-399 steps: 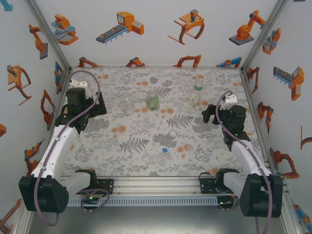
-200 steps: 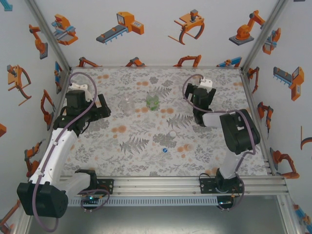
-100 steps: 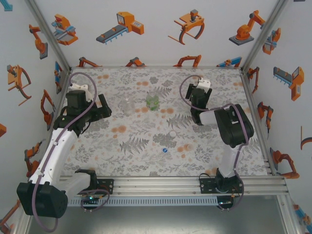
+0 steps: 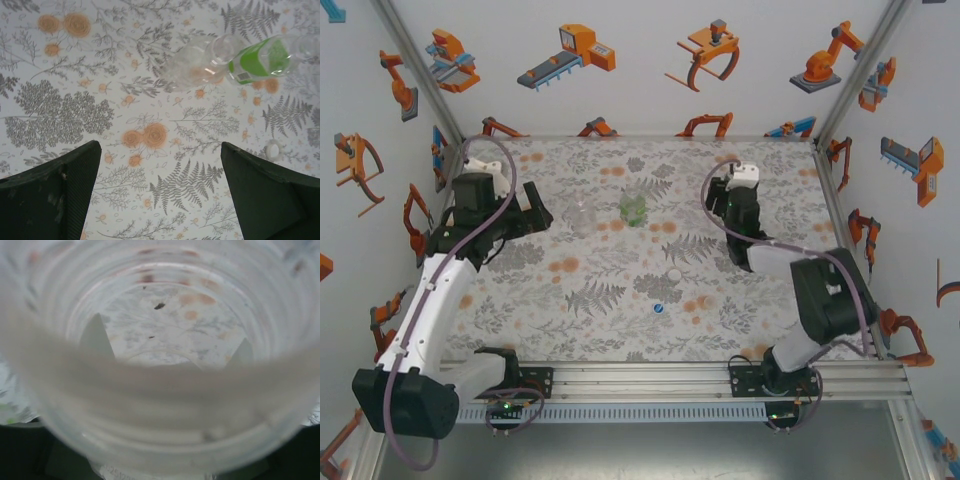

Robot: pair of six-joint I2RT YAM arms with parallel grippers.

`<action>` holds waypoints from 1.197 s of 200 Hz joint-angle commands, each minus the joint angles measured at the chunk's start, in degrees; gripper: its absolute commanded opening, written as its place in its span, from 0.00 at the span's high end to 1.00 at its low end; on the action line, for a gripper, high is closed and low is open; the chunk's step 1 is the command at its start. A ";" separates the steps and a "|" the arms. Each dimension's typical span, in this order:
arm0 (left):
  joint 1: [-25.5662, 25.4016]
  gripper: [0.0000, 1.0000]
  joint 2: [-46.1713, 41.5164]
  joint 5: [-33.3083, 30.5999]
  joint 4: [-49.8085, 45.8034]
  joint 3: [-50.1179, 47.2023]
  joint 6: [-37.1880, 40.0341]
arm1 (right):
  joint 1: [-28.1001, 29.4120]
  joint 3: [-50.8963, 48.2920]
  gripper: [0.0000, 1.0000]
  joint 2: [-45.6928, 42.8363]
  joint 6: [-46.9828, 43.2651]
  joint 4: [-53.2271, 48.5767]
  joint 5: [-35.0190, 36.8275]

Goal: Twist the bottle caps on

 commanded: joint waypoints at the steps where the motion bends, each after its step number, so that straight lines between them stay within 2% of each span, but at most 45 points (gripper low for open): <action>1: -0.62 0.03 0.73 3.58 -0.40 3.62 1.42 | 0.11 0.60 0.53 -7.79 -2.17 -11.79 -12.23; 50: -3.71 0.03 0.41 14.86 9.01 5.95 3.63 | 0.07 9.85 0.53 -18.45 -2.96 -32.96 -30.31; 71: -6.02 0.03 0.97 21.56 14.28 6.77 3.87 | 0.06 14.05 0.53 -20.73 -2.75 -36.58 -38.47; 97: -9.63 0.02 2.43 33.06 22.62 7.32 4.90 | 0.12 19.15 0.54 -22.00 -0.30 -37.65 -47.49; 135: -16.77 0.03 3.72 43.75 36.63 6.44 8.59 | 0.05 24.39 0.55 -21.46 9.04 -28.30 -61.75; 156: -19.62 0.03 4.27 44.08 41.76 6.08 9.31 | 0.10 25.87 0.57 -20.72 14.83 -22.26 -66.27; 175: -21.72 0.03 6.03 44.16 42.22 8.06 8.98 | 0.29 26.47 0.57 -19.54 21.92 -13.85 -70.16; 199: -24.34 0.03 7.74 44.82 43.13 9.82 9.49 | 1.22 26.74 0.60 -17.63 30.15 -3.66 -72.05; 227: -26.52 0.00 10.00 45.98 43.85 12.08 9.52 | 4.18 29.07 0.60 -16.12 30.51 -3.05 -72.55; 239: -27.41 0.02 10.88 46.40 43.71 13.19 9.42 | 5.30 29.97 0.60 -15.60 30.51 -2.38 -72.35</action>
